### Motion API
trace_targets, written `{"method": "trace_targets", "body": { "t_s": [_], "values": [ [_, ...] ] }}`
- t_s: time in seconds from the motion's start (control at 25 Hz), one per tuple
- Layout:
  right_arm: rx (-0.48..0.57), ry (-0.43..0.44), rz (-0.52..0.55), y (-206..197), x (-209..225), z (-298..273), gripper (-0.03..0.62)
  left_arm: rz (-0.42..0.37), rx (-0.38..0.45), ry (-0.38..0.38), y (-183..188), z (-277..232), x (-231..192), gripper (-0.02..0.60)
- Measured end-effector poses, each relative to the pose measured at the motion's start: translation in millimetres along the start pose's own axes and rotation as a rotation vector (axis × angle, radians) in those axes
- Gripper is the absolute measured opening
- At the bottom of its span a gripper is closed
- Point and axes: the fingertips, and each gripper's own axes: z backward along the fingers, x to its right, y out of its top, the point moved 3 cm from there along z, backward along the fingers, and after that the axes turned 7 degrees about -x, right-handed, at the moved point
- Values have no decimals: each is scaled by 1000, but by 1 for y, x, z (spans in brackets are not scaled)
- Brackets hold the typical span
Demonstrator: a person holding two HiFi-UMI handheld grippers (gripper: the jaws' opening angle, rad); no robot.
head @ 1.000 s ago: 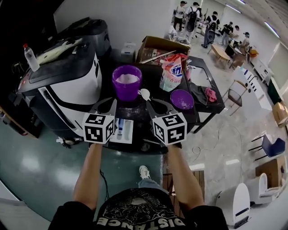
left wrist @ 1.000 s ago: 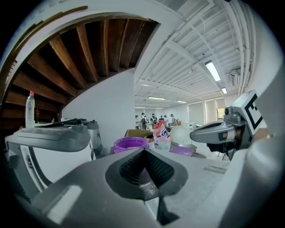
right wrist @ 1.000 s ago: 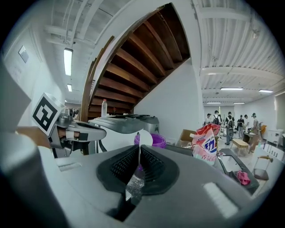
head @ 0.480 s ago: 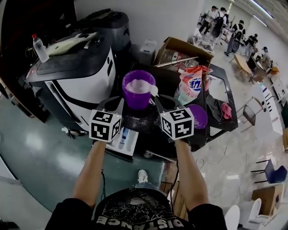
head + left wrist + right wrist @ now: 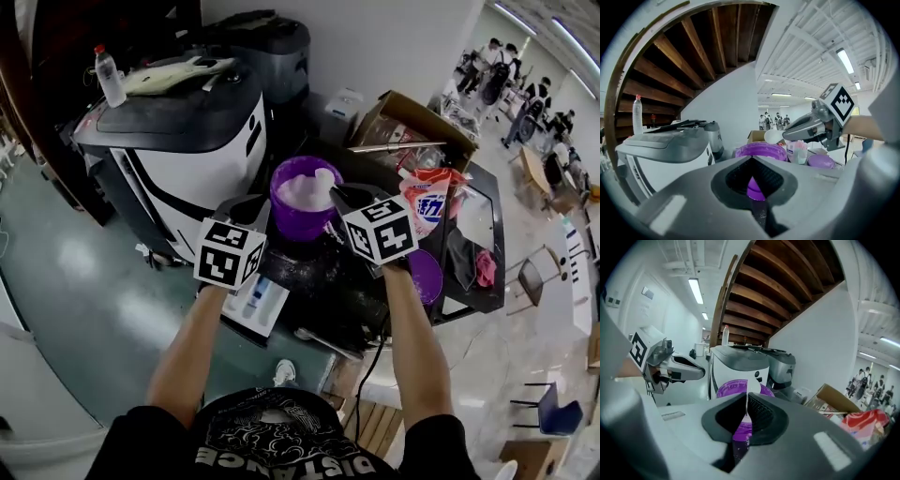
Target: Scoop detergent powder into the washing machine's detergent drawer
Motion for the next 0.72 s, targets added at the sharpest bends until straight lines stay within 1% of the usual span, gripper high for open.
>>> {"method": "trace_targets", "body": {
  "t_s": [0.08,0.2,0.4,0.6,0.72],
  "values": [
    [-34,47,47,4,5,-11,37,-1,-5,14,0,-5,0,2],
    [-76,130,88,12,8,-28,37,7,-10,40,0,-8,-4,2],
    [-180,220,211,22,1,-52,37,29,-8,85,-2,-11,-15,2],
    [-270,276,295,21,-6,-78,37,49,-2,109,-1,-15,-20,2],
    [-331,302,324,20,-11,-89,37,67,-1,123,-4,-17,-23,2]
  ]
}}
